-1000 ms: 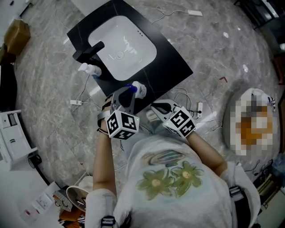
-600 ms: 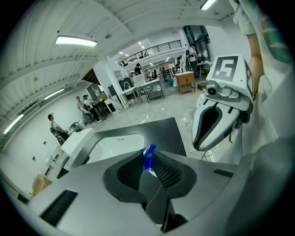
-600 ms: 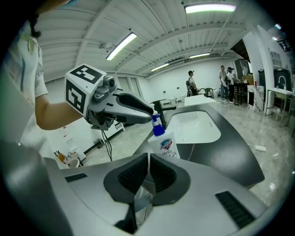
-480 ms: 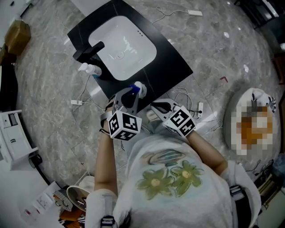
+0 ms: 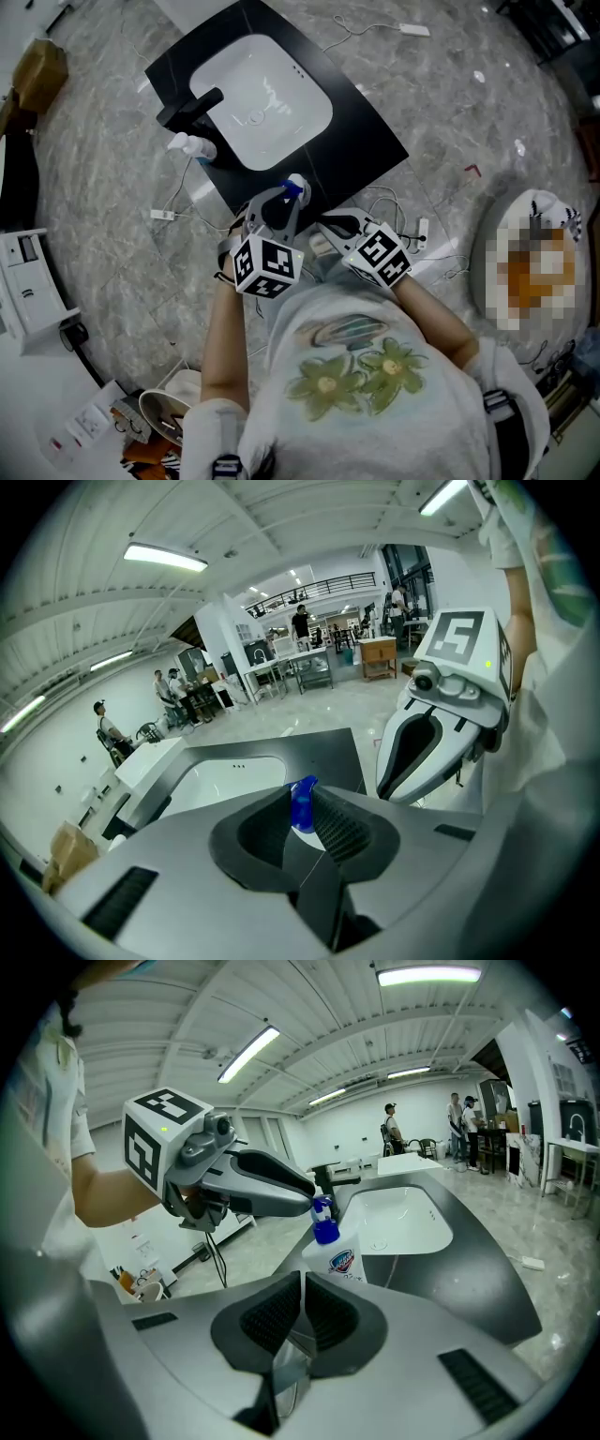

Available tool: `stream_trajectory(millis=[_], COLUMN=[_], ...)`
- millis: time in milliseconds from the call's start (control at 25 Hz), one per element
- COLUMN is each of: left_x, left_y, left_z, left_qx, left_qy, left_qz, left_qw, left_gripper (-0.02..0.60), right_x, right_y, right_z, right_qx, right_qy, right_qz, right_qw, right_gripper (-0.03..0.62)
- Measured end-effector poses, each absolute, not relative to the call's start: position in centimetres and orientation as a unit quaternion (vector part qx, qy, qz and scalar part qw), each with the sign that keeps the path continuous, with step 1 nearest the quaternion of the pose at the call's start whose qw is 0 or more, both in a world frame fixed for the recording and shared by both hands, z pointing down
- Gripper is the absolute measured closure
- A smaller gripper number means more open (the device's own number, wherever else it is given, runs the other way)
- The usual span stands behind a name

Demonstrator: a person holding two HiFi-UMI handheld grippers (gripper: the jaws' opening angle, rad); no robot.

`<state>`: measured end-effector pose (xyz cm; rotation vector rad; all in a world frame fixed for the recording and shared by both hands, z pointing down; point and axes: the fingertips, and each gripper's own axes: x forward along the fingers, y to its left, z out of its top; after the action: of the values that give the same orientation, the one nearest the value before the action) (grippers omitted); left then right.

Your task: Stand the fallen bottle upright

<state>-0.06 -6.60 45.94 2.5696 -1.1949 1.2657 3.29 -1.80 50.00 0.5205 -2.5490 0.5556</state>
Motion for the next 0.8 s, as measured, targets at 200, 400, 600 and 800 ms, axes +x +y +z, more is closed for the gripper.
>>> stream_trajectory(millis=[200,400,600,800], left_x=[0.8,1.8,2.2,1.9], left_y=[-6.5,-6.4,-6.3,-6.5], left_z=[45.9,45.9,45.7,45.7], left_qx=[0.833,0.838,0.839,0.841], left_qy=[-0.377,-0.372,-0.377,-0.396], left_qz=[0.405,0.398,0.391,0.362], left_qw=[0.025,0.032,0.04,0.073], left_gripper=[0.5,0.5,0.5,0.5], right_x=[3.4,3.5,3.8,3.8], right_y=[-2.1,-2.3,-2.1,-2.0], right_z=[49.9,49.8,49.7,49.9], right_qx=[0.19,0.189,0.187,0.184], right_qy=[-0.931,-0.931,-0.932,-0.932], right_qz=[0.204,0.204,0.204,0.203], right_qw=[0.236,0.235,0.236,0.237], right_gripper=[0.549,0.549,0.549,0.549])
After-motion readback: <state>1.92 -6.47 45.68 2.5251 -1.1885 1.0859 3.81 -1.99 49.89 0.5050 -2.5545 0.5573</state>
